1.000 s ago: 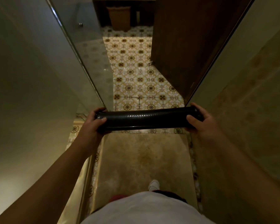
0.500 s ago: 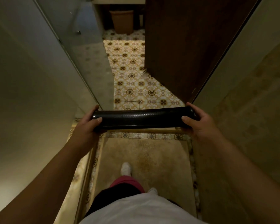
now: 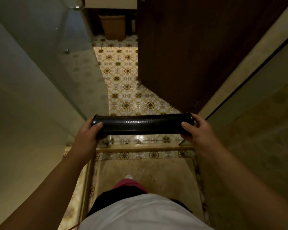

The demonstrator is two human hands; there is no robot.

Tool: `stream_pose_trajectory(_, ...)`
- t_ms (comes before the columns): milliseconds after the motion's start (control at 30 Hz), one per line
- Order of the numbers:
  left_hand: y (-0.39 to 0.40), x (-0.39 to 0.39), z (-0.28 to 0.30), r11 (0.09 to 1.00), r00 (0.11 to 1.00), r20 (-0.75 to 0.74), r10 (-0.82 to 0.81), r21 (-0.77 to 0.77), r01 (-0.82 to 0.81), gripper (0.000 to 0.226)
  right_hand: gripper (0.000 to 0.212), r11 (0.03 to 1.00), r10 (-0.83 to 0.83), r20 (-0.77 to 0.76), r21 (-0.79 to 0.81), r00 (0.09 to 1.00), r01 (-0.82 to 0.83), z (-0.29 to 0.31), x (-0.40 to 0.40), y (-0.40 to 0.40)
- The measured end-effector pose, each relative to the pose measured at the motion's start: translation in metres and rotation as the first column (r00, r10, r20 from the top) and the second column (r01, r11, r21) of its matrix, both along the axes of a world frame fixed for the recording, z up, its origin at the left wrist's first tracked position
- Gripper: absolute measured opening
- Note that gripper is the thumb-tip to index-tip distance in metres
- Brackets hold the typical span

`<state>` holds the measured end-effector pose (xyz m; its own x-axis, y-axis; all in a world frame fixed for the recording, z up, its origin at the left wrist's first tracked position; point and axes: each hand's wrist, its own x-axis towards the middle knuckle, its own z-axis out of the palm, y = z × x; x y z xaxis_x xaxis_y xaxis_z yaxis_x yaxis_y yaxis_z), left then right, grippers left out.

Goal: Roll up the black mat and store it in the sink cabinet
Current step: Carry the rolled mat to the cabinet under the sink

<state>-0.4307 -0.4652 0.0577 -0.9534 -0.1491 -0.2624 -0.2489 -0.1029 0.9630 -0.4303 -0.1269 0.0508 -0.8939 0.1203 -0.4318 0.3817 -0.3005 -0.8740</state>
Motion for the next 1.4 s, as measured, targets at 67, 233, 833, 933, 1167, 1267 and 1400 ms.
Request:
stream_pose_trajectory(67, -0.009, -0.024, 0.002, 0.999, 0.999, -0.012, -0.048, 0.025, 0.048, 0.025, 0.044, 1.000, -0.016, 0.013, 0.018, 1.000, 0.016, -0.001, -0.022, -0.008)
stream_pose_trajectory(233, -0.025, -0.080, 0.002, 0.993, 0.992, -0.044, -0.116, -0.017, 0.115, 0.022, 0.045, 0.999, -0.036, 0.047, 0.042, 0.998, 0.034, -0.003, -0.072, -0.023)
stream_pose_trajectory(833, 0.016, -0.336, -0.046, 0.999, 0.996, 0.081, -0.038, -0.020, 0.039, 0.024, 0.046, 1.000, 0.023, 0.120, -0.002, 0.993, -0.023, -0.056, -0.355, 0.022)
stream_pose_trajectory(933, 0.029, -0.384, -0.042, 0.999, 0.996, 0.087, -0.021, -0.039, 0.025, 0.020, 0.044, 0.999, 0.043, 0.134, -0.002, 0.990, -0.043, -0.056, -0.415, 0.029)
stream_pose_trajectory(1167, 0.046, -0.446, -0.030, 0.996, 0.988, 0.124, 0.090, -0.020, -0.088, 0.018, 0.038, 0.995, 0.098, 0.143, 0.016, 0.985, -0.101, -0.038, -0.515, 0.036)
stream_pose_trajectory(1267, 0.043, -0.464, -0.028, 0.996, 0.988, 0.121, 0.093, -0.004, -0.094, 0.017, 0.039, 0.989, 0.138, 0.135, 0.036, 0.981, -0.144, -0.028, -0.537, 0.035)
stream_pose_trajectory(1400, 0.037, -0.499, -0.032, 0.996, 0.989, 0.114, 0.089, 0.015, -0.092, 0.017, 0.036, 0.989, 0.126, 0.139, 0.054, 0.982, -0.135, -0.025, -0.564, 0.033)
